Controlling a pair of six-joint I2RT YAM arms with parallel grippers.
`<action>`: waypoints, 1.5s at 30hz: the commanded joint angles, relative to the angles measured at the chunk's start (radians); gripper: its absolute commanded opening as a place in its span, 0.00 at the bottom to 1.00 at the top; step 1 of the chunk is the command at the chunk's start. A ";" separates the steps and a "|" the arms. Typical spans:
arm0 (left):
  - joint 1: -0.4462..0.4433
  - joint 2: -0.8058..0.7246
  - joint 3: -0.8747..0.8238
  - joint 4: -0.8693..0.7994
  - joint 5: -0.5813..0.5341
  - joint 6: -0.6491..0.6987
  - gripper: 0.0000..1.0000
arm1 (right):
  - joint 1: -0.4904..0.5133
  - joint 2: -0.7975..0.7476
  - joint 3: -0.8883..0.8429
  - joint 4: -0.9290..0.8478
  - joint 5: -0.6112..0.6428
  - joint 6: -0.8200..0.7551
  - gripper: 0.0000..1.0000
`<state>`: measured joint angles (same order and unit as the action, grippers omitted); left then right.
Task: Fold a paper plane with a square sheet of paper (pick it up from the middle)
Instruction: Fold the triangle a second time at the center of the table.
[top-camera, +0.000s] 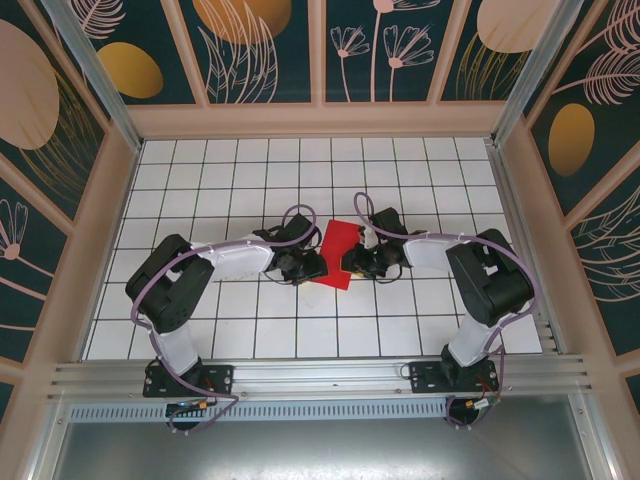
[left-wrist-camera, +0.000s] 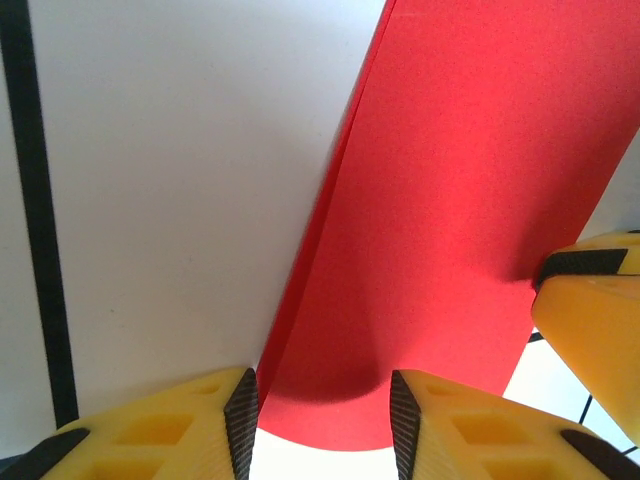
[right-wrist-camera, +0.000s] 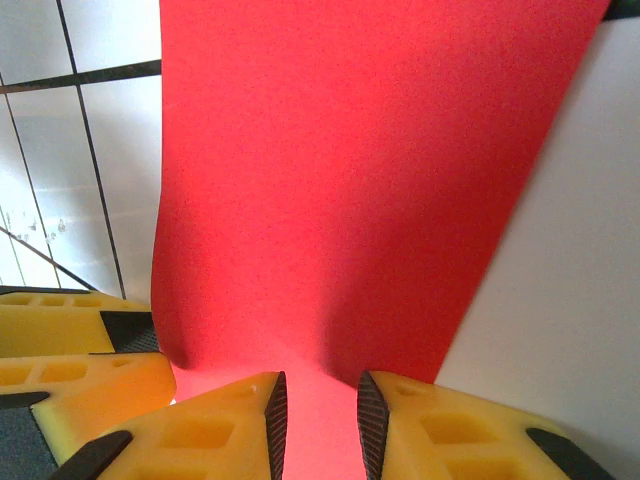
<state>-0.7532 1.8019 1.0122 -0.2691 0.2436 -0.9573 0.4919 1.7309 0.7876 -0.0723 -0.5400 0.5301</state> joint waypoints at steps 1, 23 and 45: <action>-0.014 0.029 0.017 -0.003 0.032 0.012 0.44 | -0.013 0.103 -0.054 -0.103 0.250 -0.048 0.30; -0.013 -0.019 0.012 -0.028 -0.026 0.012 0.43 | -0.013 0.111 -0.051 -0.104 0.252 -0.051 0.30; -0.012 -0.052 0.009 0.000 -0.011 0.006 0.43 | -0.013 0.117 -0.052 -0.105 0.251 -0.053 0.30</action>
<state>-0.7597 1.7725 1.0122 -0.2657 0.2268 -0.9573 0.4919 1.7378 0.7906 -0.0769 -0.5400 0.5301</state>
